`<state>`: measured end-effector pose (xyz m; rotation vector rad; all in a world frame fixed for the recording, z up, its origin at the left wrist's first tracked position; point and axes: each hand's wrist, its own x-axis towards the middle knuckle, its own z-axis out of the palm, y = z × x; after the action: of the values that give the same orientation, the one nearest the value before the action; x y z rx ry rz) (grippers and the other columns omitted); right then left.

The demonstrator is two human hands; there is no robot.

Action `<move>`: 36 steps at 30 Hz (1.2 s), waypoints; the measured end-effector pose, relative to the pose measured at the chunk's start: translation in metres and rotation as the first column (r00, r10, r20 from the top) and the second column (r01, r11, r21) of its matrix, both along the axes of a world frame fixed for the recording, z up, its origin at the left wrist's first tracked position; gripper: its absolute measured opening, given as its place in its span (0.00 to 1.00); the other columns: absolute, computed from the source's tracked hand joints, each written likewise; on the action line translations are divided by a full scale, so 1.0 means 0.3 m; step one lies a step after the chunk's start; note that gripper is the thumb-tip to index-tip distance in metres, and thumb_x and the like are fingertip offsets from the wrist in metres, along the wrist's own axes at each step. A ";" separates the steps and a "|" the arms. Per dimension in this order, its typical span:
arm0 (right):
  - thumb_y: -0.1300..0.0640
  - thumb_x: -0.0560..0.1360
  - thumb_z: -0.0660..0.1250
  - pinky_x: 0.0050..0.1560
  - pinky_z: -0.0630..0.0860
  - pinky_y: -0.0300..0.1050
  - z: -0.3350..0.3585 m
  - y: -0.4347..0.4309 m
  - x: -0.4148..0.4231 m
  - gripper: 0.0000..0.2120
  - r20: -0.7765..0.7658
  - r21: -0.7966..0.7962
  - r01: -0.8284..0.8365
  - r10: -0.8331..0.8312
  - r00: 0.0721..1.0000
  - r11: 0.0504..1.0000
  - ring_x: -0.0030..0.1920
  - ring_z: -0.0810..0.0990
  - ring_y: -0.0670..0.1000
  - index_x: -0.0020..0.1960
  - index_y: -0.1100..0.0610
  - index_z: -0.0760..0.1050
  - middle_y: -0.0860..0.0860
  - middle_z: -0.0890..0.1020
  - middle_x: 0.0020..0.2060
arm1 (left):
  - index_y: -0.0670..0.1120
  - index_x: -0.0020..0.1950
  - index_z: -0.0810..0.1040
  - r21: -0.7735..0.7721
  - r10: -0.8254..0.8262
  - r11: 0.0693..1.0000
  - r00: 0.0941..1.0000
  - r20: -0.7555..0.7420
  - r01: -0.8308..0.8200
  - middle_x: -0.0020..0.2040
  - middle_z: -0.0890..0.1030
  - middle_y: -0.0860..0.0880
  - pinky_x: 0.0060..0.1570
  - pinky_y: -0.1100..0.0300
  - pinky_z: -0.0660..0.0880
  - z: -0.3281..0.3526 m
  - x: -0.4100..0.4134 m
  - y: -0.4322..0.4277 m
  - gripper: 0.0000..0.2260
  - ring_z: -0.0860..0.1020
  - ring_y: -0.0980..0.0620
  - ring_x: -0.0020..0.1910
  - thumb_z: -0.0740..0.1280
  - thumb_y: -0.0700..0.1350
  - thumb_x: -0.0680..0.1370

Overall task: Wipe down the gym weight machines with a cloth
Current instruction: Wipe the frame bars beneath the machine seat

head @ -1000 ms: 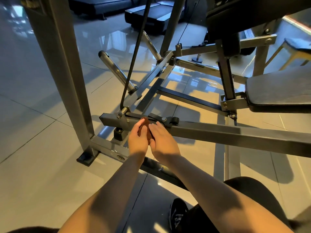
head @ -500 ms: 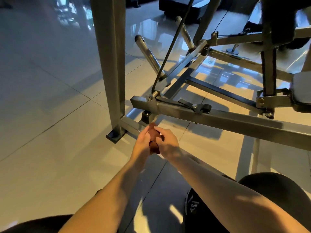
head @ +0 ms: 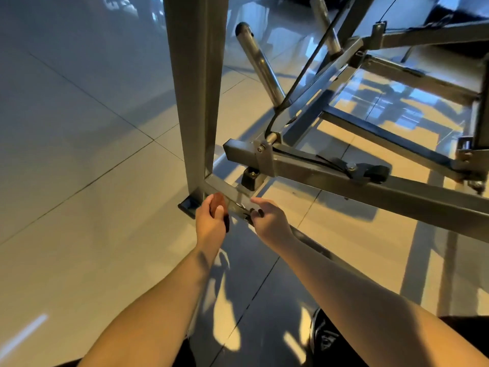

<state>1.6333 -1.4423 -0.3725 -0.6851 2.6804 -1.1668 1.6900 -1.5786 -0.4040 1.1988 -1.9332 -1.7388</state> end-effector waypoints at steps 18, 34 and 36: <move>0.64 0.78 0.67 0.53 0.64 0.23 -0.107 0.034 0.020 0.14 0.080 0.104 -0.141 0.133 0.988 0.985 0.59 0.75 0.47 0.62 0.57 0.79 0.50 0.79 0.58 | 0.47 0.71 0.76 0.129 0.002 0.992 0.997 -0.079 0.008 0.64 0.81 0.44 0.51 0.65 0.79 -0.144 -0.035 0.108 0.17 0.79 0.45 0.62 0.64 0.41 0.82; 0.61 0.80 0.64 0.50 0.62 0.23 -0.058 0.046 0.028 0.14 0.201 0.118 -0.150 0.124 0.972 0.982 0.58 0.73 0.46 0.65 0.54 0.76 0.47 0.78 0.56 | 0.38 0.57 0.82 0.227 -0.013 0.974 1.000 -0.005 0.014 0.46 0.83 0.42 0.41 0.62 0.80 -0.082 -0.012 0.132 0.09 0.81 0.52 0.41 0.68 0.41 0.80; 0.61 0.81 0.64 0.49 0.62 0.24 -0.052 0.044 0.036 0.13 0.209 0.123 -0.140 0.113 0.971 0.982 0.57 0.75 0.47 0.64 0.55 0.76 0.49 0.79 0.56 | 0.37 0.54 0.83 0.313 -0.022 0.949 1.000 -0.020 0.027 0.40 0.80 0.43 0.37 0.61 0.77 -0.083 -0.008 0.132 0.09 0.79 0.53 0.35 0.69 0.43 0.80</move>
<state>1.6441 -1.4291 -0.3880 -0.6667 2.4808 -0.9549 1.6876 -1.5388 -0.4288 1.2583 -1.7118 -2.1227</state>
